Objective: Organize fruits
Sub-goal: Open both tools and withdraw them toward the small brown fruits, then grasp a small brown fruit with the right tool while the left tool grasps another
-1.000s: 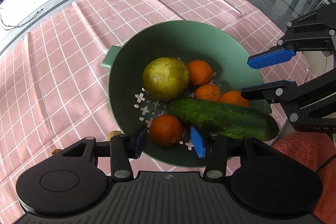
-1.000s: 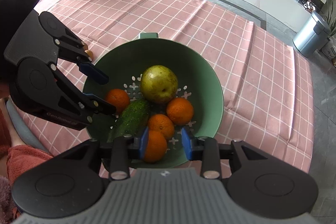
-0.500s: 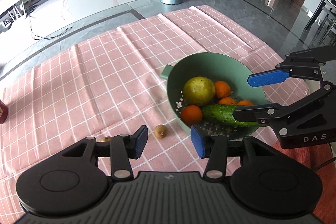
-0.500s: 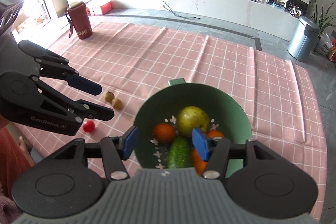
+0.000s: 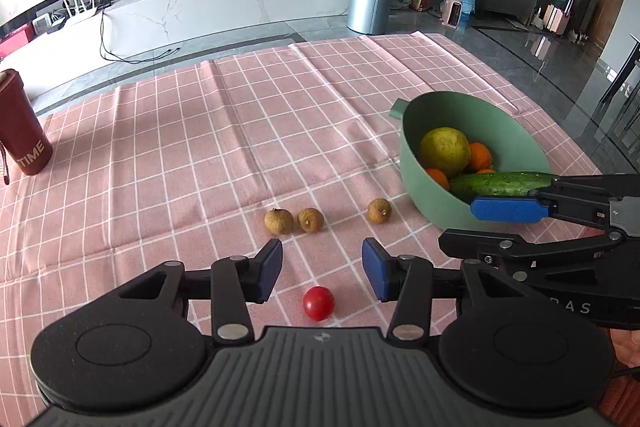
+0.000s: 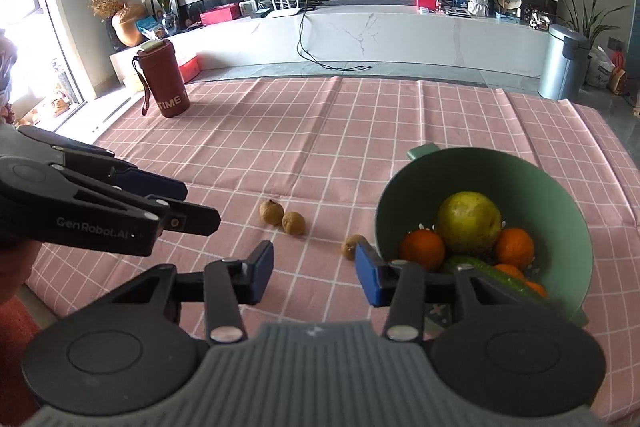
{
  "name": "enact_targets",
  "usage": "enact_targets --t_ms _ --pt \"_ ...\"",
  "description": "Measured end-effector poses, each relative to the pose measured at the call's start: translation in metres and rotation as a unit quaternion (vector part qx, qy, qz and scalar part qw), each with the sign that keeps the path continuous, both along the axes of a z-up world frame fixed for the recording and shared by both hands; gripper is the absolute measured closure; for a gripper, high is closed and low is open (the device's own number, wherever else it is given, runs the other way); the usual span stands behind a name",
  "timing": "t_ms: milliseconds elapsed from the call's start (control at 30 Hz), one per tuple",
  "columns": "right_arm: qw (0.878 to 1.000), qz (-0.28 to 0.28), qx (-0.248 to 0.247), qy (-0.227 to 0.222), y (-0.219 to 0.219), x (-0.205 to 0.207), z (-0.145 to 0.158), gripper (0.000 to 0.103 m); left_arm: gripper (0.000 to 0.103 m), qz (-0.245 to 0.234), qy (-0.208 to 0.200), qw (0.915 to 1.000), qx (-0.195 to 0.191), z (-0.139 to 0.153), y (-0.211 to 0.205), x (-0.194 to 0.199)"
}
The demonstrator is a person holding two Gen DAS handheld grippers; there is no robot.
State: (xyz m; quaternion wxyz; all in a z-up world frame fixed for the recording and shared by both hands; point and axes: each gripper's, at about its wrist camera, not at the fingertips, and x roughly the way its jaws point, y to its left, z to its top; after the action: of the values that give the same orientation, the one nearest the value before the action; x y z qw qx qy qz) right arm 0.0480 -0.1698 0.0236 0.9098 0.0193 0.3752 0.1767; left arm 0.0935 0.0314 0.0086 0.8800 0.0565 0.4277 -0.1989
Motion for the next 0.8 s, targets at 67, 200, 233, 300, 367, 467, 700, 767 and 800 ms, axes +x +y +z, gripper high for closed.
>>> enact_targets --t_ms 67,200,233,300,367,467,700,767,800 --pt "1.0 -0.017 -0.001 0.003 0.007 -0.001 -0.008 0.067 0.05 0.008 -0.009 0.9999 -0.007 -0.006 0.004 0.0" --pt "0.997 -0.075 0.015 0.01 0.015 -0.002 -0.023 0.068 0.056 0.031 -0.018 0.9987 -0.035 -0.02 0.012 0.005" --pt "0.995 -0.094 0.02 0.012 0.016 -0.002 -0.028 0.068 0.058 0.039 -0.019 0.9982 -0.041 -0.024 0.014 0.007" --pt "0.991 -0.127 0.032 0.016 0.018 -0.004 -0.037 0.068 0.061 0.05 -0.02 0.997 -0.056 -0.033 0.018 0.013" --pt "0.986 -0.158 0.046 0.016 0.019 -0.005 -0.045 0.069 0.065 0.059 -0.016 0.9962 -0.062 -0.041 0.021 0.018" --pt "0.979 -0.193 0.061 0.009 0.022 -0.001 -0.053 0.072 0.068 0.074 -0.012 0.9953 -0.062 -0.052 0.022 0.026" --pt "0.968 -0.244 0.063 -0.004 0.033 0.014 -0.071 0.073 0.069 0.083 -0.011 0.9942 -0.067 -0.072 0.022 0.042" --pt "0.964 -0.26 0.062 -0.005 0.032 0.018 -0.078 0.073 0.069 0.085 -0.007 0.9935 -0.074 -0.075 0.023 0.047" --pt "0.961 -0.27 0.06 -0.008 0.033 0.02 -0.081 0.073 0.069 0.085 -0.006 0.993 -0.082 -0.077 0.024 0.049"
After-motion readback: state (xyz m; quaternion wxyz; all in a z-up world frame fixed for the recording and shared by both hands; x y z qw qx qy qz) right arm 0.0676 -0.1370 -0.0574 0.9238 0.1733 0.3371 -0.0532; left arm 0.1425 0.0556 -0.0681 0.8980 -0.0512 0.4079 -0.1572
